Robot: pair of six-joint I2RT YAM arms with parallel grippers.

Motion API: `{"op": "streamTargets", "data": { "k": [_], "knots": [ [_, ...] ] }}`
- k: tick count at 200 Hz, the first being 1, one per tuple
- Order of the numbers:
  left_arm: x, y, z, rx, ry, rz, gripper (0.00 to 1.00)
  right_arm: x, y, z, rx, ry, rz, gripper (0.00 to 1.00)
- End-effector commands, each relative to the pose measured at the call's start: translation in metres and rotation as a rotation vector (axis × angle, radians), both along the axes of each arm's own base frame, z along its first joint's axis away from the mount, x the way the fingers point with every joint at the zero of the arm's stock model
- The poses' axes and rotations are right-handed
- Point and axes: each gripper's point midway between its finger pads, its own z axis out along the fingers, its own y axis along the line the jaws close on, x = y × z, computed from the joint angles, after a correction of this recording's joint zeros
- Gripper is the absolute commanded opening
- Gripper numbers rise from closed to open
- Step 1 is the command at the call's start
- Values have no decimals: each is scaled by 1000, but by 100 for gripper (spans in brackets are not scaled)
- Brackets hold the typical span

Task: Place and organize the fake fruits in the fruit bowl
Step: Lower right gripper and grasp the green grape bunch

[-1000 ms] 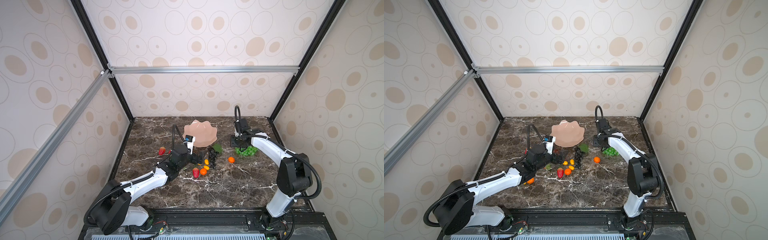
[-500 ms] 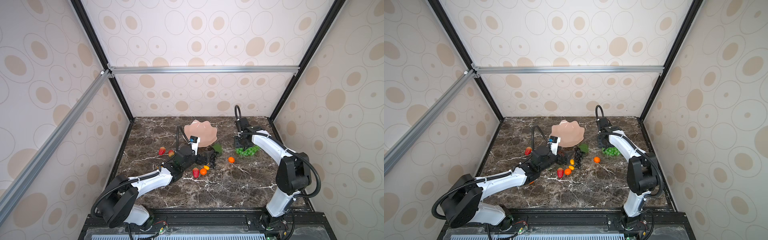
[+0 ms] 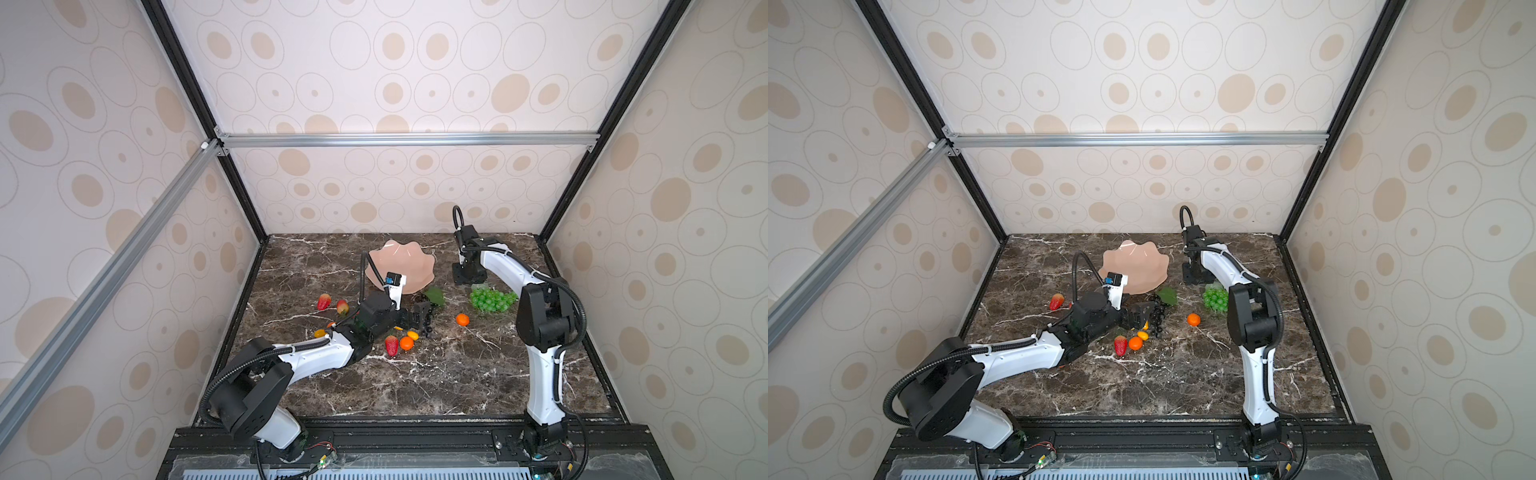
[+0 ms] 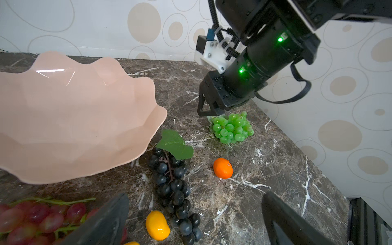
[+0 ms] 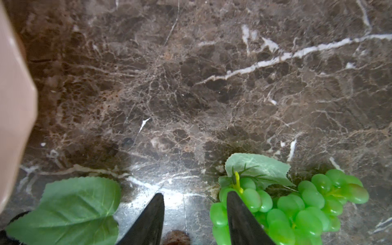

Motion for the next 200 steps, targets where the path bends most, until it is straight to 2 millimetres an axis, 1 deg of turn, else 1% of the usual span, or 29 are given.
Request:
{"op": "streamTargets", "data": {
  "k": [1, 32, 71, 115, 169, 200],
  "knots": [
    [6, -12, 29, -68, -50, -5, 98, -9, -10, -2, -32, 88, -1, 50],
    [4, -14, 25, -77, -39, -8, 98, -9, -17, -8, -82, 153, -1, 50],
    [3, -11, 23, -72, -36, -4, 98, -13, -17, -21, -102, 234, 10, 50],
    [2, -10, 24, -62, -41, -4, 98, -16, -15, -28, -99, 274, 13, 50],
    [0, -10, 20, -69, -30, -3, 98, -35, -4, -30, -21, 334, 26, 49],
    [1, -11, 20, -70, -28, -5, 98, -43, 1, -25, 23, 337, 31, 49]
  ]
}}
